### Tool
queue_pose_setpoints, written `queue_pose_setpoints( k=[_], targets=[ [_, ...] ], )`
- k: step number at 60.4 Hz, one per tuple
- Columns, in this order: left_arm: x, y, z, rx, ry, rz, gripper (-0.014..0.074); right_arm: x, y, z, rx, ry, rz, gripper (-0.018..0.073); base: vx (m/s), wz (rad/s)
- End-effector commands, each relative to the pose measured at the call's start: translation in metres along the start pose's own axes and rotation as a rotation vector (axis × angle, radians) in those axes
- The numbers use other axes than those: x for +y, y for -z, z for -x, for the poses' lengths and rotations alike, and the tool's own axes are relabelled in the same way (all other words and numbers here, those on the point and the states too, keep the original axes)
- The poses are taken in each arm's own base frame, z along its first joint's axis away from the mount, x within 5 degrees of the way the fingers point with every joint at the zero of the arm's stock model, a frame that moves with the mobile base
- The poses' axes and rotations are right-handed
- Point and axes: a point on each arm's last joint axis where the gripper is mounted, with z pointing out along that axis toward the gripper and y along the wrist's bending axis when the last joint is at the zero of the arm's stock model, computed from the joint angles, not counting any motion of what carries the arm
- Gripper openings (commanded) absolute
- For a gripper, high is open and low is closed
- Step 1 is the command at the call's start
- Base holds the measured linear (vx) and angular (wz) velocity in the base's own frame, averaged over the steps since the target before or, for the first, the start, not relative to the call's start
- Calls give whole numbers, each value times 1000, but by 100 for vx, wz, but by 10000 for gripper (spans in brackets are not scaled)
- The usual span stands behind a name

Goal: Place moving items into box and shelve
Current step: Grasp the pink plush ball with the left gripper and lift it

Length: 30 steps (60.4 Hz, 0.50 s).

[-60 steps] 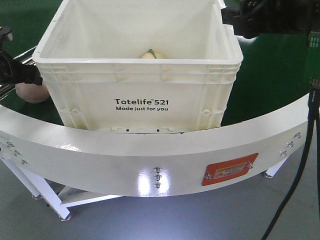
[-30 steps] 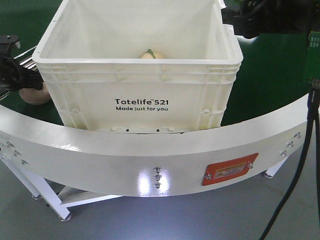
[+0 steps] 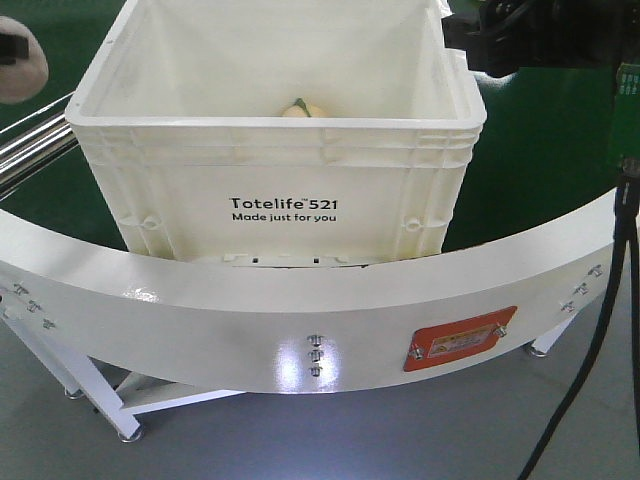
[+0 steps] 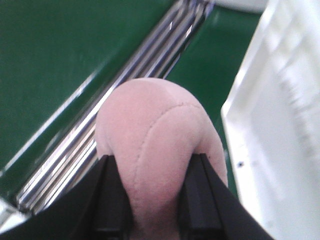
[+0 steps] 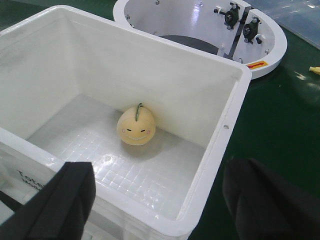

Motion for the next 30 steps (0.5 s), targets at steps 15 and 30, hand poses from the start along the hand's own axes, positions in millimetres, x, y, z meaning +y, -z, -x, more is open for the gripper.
queue_pose_setpoints(
  k=[15,30],
  targets=[
    [-72,62,37,-278,-38,-186,296,-4,16,18,-135,12,-27,573,0,0],
    [-126,45,26,-246,-242,-316,498,-4,8,16,-110,13,-24,573,0,0]
  ],
)
